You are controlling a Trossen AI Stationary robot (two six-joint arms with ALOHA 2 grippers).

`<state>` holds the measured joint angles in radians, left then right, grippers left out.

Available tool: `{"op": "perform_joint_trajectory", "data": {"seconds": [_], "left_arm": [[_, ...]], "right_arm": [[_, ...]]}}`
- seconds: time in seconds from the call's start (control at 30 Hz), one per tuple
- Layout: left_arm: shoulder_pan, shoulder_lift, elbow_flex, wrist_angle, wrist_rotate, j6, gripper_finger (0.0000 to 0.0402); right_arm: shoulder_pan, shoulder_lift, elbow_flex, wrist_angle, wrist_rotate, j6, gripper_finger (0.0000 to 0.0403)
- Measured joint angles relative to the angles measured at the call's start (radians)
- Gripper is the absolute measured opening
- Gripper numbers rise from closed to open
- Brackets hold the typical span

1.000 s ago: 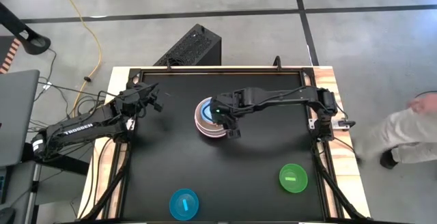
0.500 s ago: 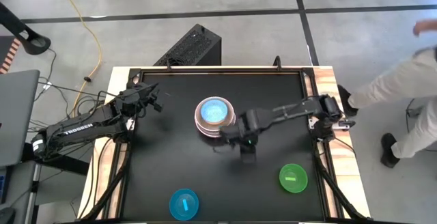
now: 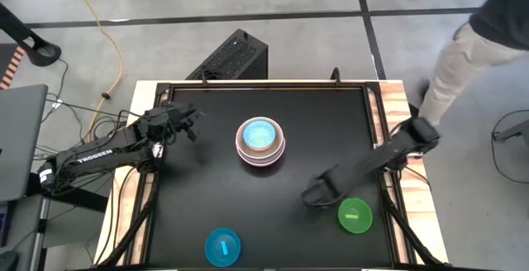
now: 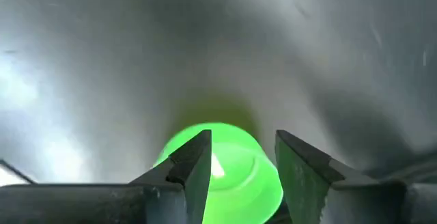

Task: Nest bowls inside each other
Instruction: Stack the green transparent bowl on top of the light blue bowl

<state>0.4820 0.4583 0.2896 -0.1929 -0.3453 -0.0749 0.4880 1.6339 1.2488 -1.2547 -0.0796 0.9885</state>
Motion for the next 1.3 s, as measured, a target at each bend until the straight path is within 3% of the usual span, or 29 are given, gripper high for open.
{"op": "perform_joint_trajectory", "data": {"seconds": [0.23, 0.47, 0.67, 1.03, 1.3], "left_arm": [[0.000, 0.000, 0.000, -0.051, 0.064, 0.000, 0.0094], [0.000, 0.000, 0.000, -0.068, 0.068, 0.000, 0.0094], [0.000, 0.000, 0.000, -0.063, 0.071, -0.002, 0.0094], [0.000, 0.000, 0.000, -0.060, 0.073, -0.016, 0.0094], [0.000, 0.000, 0.000, -0.060, 0.074, -0.016, 0.0094]], "right_arm": [[0.089, -0.259, -0.288, 0.210, -0.012, 0.264, 0.0177], [0.153, -0.364, -0.376, 0.263, -0.024, 0.381, 0.0177], [0.195, -0.346, -0.397, 0.269, -0.024, 0.264, 0.0177], [0.207, -0.189, -0.404, 0.317, -0.031, 0.034, 0.0177], [0.200, -0.140, -0.404, 0.349, -0.153, -0.003, 0.0177]]}}
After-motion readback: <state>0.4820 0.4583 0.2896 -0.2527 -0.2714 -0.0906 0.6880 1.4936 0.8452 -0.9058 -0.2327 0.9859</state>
